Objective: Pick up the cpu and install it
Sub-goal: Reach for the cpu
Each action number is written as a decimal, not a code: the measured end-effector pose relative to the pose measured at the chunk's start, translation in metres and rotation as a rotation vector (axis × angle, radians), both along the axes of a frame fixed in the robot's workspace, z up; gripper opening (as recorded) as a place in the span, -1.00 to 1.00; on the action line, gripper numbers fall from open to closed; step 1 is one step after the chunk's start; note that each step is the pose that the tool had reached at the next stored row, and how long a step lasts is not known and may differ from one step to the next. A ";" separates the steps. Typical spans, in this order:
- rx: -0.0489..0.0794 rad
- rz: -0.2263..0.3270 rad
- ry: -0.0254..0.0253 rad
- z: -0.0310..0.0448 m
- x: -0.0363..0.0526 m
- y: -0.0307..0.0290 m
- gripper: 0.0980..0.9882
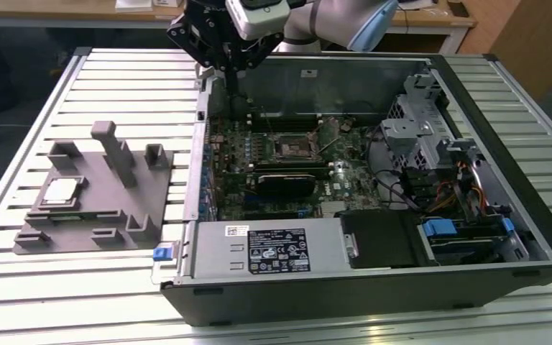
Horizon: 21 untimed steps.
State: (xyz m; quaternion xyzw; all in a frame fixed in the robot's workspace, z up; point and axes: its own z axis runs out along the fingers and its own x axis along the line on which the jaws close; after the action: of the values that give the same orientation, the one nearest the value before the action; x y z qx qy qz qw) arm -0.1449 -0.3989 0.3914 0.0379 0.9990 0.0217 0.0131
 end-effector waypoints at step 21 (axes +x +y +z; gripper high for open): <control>0.000 0.000 0.0000 -0.0007 -0.0056 0.0000 -0.98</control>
State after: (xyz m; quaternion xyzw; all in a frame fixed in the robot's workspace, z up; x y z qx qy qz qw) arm -0.1505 -0.3989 0.3907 0.0379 0.9990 0.0217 0.0131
